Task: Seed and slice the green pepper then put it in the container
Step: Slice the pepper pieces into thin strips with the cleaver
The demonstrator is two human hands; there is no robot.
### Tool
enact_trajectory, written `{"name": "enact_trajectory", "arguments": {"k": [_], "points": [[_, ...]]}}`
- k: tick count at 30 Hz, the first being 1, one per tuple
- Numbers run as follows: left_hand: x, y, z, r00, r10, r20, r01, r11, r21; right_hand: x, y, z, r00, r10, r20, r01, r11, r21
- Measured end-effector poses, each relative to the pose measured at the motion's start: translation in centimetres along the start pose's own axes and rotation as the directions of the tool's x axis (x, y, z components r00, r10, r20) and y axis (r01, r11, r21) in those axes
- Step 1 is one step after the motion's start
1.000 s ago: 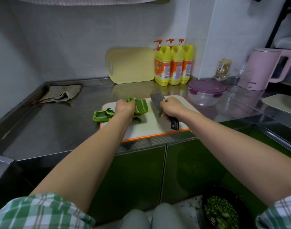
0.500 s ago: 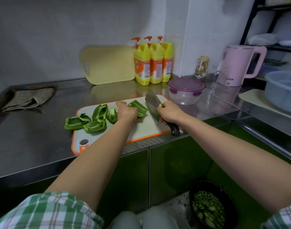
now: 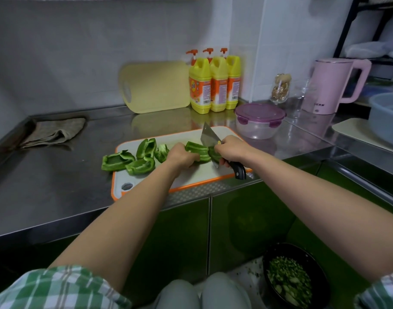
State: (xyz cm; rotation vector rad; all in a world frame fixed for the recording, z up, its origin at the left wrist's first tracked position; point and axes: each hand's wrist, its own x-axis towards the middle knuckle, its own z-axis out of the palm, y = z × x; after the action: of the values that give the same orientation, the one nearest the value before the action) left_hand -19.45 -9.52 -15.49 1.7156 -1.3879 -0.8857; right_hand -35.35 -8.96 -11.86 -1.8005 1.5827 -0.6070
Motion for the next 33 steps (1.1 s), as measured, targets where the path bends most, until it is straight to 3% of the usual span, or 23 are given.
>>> {"name": "enact_trajectory", "arguments": {"k": [3,9,13,16,19,22,27,33], "points": [[-0.4,0.3,0.2,0.997,0.021,0.079,-0.018,0.999,-0.036,-0.2,0.3,-0.1,1.000,0.000,-0.026,0.000,1.000,0.007],[1.2,-0.1,0.5,0.996,0.001,-0.086,-0.010,0.994,-0.108,-0.4,1.1,-0.8,1.000,0.021,0.011,-0.021,1.000,0.008],[1.8,-0.3,0.8,0.997,-0.054,-0.061,0.041,0.979,-0.199,-0.6,1.4,-1.7,0.999,0.014,0.052,-0.013,1.000,-0.020],[1.5,0.0,1.0,0.997,-0.041,-0.068,0.034,0.995,-0.094,-0.5,1.8,-1.7,0.999,0.003,0.035,-0.003,1.000,0.000],[0.8,0.6,0.7,1.000,-0.024,0.017,0.025,0.999,-0.042,-0.1,1.9,-1.2,1.000,0.000,0.001,0.000,1.000,0.027],[0.5,0.3,0.3,1.000,0.020,0.013,-0.022,0.990,0.140,0.3,1.6,-0.8,1.000,0.000,0.005,0.000,1.000,0.026],[0.5,-0.6,-0.3,0.974,0.224,-0.021,-0.181,0.839,0.513,0.7,1.4,-0.6,1.000,-0.021,0.012,0.021,0.999,0.024],[0.2,-0.6,-0.5,0.962,0.232,0.145,-0.274,0.825,0.494,0.6,1.6,-0.9,1.000,-0.001,0.030,0.001,1.000,-0.005]]}}
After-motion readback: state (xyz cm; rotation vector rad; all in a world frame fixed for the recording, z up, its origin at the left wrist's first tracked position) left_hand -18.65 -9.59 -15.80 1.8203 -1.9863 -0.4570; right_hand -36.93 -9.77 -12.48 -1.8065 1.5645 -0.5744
